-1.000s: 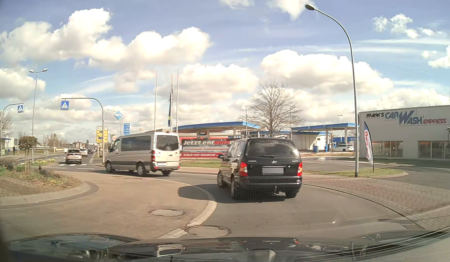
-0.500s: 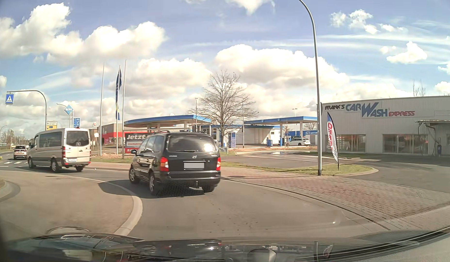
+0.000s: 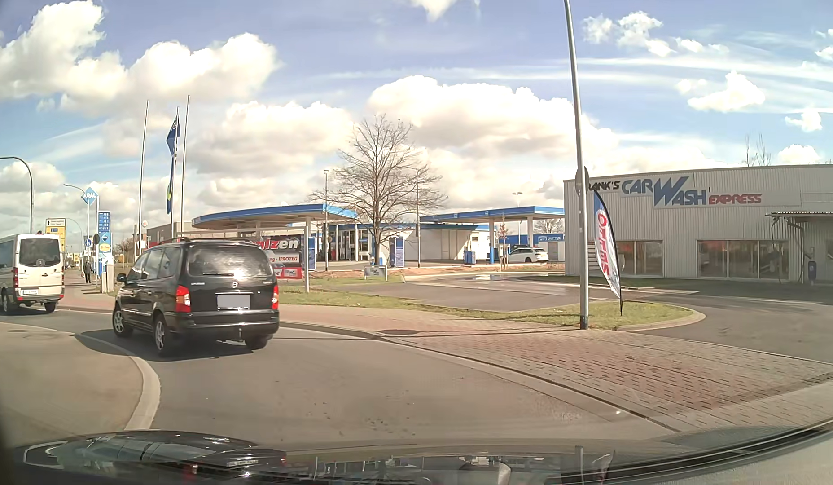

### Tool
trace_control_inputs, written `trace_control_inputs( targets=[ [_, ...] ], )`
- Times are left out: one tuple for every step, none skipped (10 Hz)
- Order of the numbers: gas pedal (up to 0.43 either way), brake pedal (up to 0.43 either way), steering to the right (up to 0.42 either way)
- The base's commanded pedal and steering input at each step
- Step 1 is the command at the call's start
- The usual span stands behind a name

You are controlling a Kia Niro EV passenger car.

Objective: Follow the waypoints while adhering to traffic rules and regulations

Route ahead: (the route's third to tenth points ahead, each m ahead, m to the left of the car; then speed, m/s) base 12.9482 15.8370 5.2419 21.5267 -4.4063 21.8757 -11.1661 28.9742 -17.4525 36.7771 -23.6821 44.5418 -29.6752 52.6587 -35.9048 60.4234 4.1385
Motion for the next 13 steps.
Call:
trace_control_inputs(
  targets=[
    [0.039,0.0,-0.093],
    [0.047,0.0,-0.126],
    [0.059,0.0,-0.152],
    [0.059,0.0,-0.181],
    [0.059,0.0,-0.201],
    [0.059,0.0,-0.229],
    [0.059,0.0,-0.253],
    [0.059,0.0,-0.276],
    [0.059,0.0,-0.289],
    [0.059,0.0,-0.3],
    [0.059,0.0,-0.316],
    [0.059,0.0,-0.338],
    [0.059,0.0,-0.358]
  ],
)
